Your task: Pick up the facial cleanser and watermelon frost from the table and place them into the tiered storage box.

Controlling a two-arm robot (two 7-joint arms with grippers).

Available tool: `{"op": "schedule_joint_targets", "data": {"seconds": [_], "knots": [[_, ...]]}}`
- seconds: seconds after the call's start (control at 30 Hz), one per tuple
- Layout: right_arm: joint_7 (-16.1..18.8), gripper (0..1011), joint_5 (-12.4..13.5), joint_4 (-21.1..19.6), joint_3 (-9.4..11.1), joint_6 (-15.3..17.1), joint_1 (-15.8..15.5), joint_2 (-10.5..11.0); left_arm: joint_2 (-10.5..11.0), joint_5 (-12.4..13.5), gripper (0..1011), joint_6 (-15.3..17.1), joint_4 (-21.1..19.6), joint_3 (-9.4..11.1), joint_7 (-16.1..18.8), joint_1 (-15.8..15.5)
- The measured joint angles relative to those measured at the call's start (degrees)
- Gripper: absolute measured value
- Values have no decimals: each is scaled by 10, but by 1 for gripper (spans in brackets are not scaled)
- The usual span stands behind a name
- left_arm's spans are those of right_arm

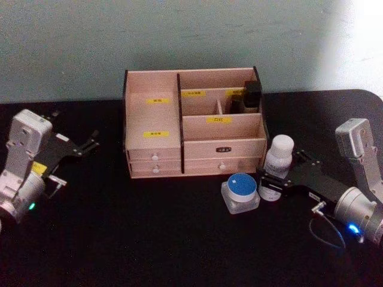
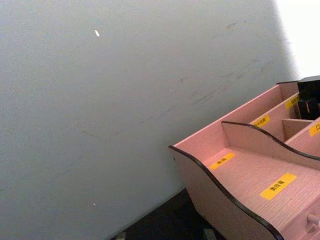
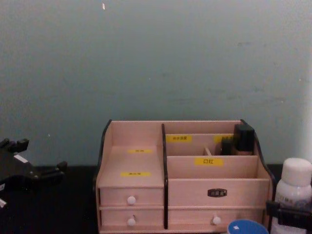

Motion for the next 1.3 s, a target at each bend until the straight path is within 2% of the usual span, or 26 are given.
{"op": "schedule_joint_targets", "data": {"seconds": [0.07,0.1,0.2,0.23,0.3,0.33,0.47,0.9,1.1,1.3], "knots": [[0,924,1,0,0,0,0,0,0,0,1001,0,0,0,0,0],[0,872,1,0,0,0,0,0,0,0,1001,0,0,0,0,0],[0,822,1,0,0,0,0,0,0,0,1001,0,0,0,0,0],[0,767,2,0,0,0,0,0,0,0,1001,0,0,0,0,0],[0,731,2,0,0,0,0,0,0,0,1001,0,0,0,0,0],[0,676,2,0,0,0,0,1,0,0,1001,0,0,0,0,0],[1,596,2,0,0,-1,0,1,0,0,1001,0,0,0,0,0],[2,591,3,-4,3,0,-2,1,0,0,1001,0,0,0,0,0],[8,591,9,-26,17,5,-12,10,0,0,1001,0,0,0,0,0],[17,591,41,-75,44,38,-24,27,0,0,1001,0,0,0,0,0]]}}
